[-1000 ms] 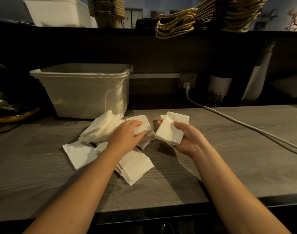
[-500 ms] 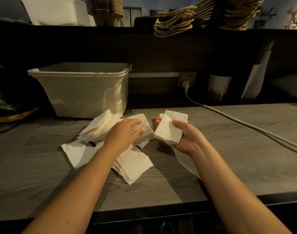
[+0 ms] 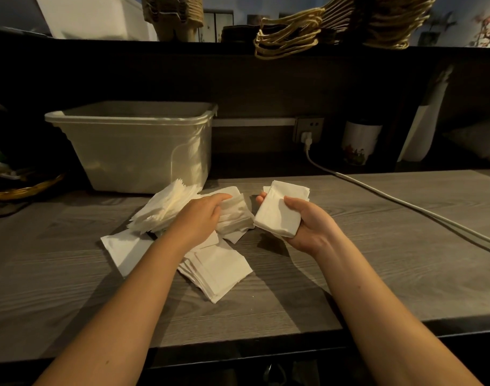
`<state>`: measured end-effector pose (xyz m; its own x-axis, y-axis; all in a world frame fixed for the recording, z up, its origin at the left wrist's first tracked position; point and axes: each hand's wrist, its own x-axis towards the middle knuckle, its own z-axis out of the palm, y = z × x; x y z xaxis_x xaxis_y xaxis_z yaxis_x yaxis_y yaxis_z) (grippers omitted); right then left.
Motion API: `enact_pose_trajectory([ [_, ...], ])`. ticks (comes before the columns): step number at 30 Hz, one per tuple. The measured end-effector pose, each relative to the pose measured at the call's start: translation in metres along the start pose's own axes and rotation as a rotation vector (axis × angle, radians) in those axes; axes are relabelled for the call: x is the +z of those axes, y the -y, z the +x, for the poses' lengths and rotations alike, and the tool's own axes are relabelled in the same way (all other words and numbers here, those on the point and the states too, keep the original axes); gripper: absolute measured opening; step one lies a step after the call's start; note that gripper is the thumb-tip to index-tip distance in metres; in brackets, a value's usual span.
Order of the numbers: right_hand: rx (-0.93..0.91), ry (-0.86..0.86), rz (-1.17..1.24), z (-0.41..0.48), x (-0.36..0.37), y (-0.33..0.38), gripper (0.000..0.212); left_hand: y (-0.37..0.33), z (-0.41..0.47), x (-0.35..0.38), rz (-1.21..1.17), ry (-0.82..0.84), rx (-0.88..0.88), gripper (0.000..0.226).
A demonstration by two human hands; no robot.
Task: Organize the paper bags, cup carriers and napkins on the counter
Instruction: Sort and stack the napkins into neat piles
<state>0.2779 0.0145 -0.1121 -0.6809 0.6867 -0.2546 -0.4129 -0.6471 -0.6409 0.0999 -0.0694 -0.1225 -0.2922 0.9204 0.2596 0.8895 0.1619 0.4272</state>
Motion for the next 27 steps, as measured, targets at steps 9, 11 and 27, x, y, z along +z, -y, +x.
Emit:
enact_pose_trajectory([
  [9,0.025,-0.004,-0.014,0.002,0.001,-0.001,0.032,-0.001,0.006,0.011,-0.050,-0.304,-0.088,0.029],
  [11,0.032,-0.007,-0.019,0.003,0.001,-0.002,0.037,-0.003,0.006,0.007,-0.084,-0.402,-0.140,0.031],
  [27,0.210,0.073,-0.140,0.003,0.005,-0.011,0.022,-0.035,-0.006,-0.012,-1.095,-0.255,-0.271,0.008],
])
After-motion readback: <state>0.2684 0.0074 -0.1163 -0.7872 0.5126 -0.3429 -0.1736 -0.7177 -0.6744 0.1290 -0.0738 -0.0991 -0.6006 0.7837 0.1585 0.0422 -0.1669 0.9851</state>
